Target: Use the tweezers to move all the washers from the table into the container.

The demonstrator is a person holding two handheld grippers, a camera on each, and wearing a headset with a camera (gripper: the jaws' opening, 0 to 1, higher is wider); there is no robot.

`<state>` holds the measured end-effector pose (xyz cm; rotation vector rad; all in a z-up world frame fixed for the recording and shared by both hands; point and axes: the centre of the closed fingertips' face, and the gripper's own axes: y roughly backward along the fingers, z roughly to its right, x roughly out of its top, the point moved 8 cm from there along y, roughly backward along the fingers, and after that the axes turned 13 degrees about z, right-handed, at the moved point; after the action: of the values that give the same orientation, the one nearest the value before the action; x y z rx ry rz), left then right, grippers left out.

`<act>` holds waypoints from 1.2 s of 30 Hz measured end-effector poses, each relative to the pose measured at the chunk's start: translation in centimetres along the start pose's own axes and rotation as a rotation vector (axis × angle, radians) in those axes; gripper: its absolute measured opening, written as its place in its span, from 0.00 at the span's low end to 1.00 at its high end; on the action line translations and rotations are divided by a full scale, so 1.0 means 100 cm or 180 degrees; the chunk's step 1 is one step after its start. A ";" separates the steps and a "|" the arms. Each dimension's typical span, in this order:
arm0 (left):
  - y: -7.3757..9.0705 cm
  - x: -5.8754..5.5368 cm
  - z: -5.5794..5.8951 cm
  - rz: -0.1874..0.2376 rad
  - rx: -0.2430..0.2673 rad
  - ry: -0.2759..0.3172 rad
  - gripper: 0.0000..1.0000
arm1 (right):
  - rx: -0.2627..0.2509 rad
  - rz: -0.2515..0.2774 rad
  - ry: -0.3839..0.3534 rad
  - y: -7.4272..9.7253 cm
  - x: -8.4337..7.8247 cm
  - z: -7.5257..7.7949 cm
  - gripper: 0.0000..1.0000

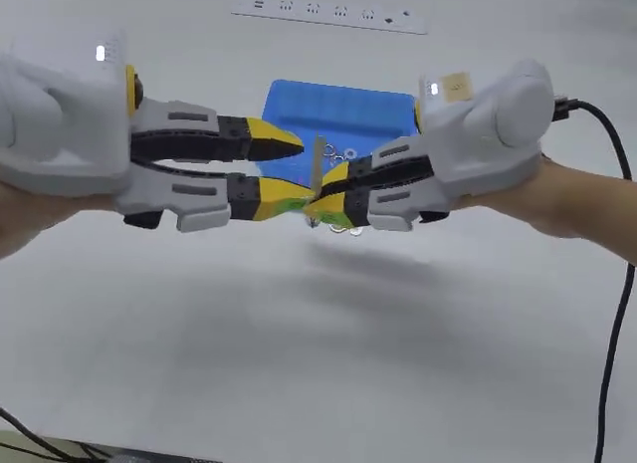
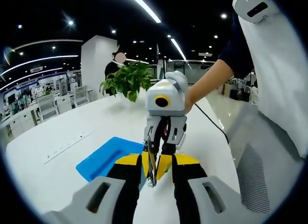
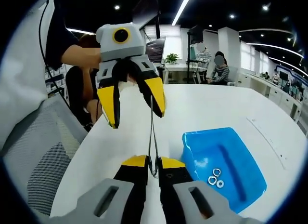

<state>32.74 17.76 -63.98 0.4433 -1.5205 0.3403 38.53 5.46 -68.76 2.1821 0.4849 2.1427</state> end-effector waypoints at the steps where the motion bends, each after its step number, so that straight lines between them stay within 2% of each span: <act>1: 0.001 0.002 0.000 0.0013 0.0033 0.0031 0.34 | -0.0011 0.0014 0.0014 0.002 0.003 0.000 0.08; 3: 0.004 0.008 0.001 0.0048 0.0106 -0.0029 0.41 | -0.0033 0.0073 0.0026 0.006 0.010 -0.001 0.08; 6: 0.010 0.016 -0.001 0.0167 0.0305 0.0027 0.54 | -0.0079 0.0151 0.0068 0.013 0.024 0.001 0.08; 9: 0.015 0.014 -0.002 0.0145 0.0406 0.0020 0.64 | -0.0156 0.0197 0.0117 0.018 0.033 0.007 0.08; 11: 0.018 0.011 0.001 0.0156 0.0477 0.0111 0.72 | -0.0248 0.0241 0.0115 0.023 0.039 0.014 0.08; 12: 0.019 0.009 0.003 0.0174 0.0539 0.0240 0.78 | -0.0283 0.0245 0.0125 0.025 0.041 0.017 0.08; 14: 0.023 0.006 0.004 0.0179 0.0582 0.0235 0.88 | -0.0353 0.0239 0.0179 0.029 0.046 0.025 0.08; 16: 0.027 0.004 0.005 0.0174 0.0652 0.0226 0.91 | -0.0421 0.0280 0.0168 0.033 0.051 0.034 0.08; 19: 0.032 0.000 0.005 0.0236 0.0752 0.0302 0.95 | -0.0534 0.0292 0.0200 0.034 0.054 0.050 0.08; 23: 0.038 -0.004 0.005 0.0190 0.0829 0.0314 0.99 | -0.0645 0.0309 0.0143 0.031 0.048 0.067 0.08; 25: 0.041 -0.003 0.006 0.0211 0.0865 0.0337 0.99 | -0.0696 0.0314 0.0119 0.028 0.042 0.074 0.08; 30: 0.054 0.000 0.009 0.0152 0.0907 0.0304 0.99 | -0.0772 0.0185 0.0041 0.015 0.014 0.092 0.09; 34: 0.068 0.000 0.005 0.0116 0.1010 0.0316 0.99 | -0.0828 0.0031 -0.0031 0.007 -0.010 0.103 0.09; 36: 0.071 -0.002 0.003 0.0089 0.1054 0.0330 0.99 | -0.0835 0.0008 -0.0104 0.006 -0.019 0.106 0.09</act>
<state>29.01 23.86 -63.71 0.6545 -1.3735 0.6326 49.07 6.39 -70.86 2.0703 0.1858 2.0346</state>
